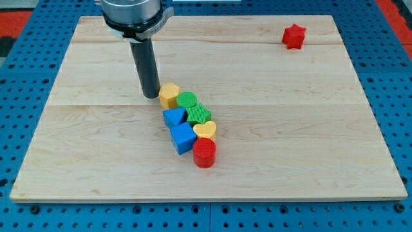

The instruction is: Push red star towards yellow hexagon

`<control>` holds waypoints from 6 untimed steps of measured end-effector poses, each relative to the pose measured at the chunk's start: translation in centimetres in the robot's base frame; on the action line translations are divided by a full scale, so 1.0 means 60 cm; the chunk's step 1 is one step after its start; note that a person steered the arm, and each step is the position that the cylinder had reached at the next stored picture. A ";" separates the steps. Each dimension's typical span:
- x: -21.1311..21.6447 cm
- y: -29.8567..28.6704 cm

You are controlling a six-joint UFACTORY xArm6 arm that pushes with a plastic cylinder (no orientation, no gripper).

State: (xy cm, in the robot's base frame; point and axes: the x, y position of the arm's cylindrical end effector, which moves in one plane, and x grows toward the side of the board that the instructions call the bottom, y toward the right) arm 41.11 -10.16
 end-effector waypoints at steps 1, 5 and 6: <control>-0.033 0.008; -0.043 0.154; -0.084 0.295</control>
State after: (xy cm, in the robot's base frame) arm 36.09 7.54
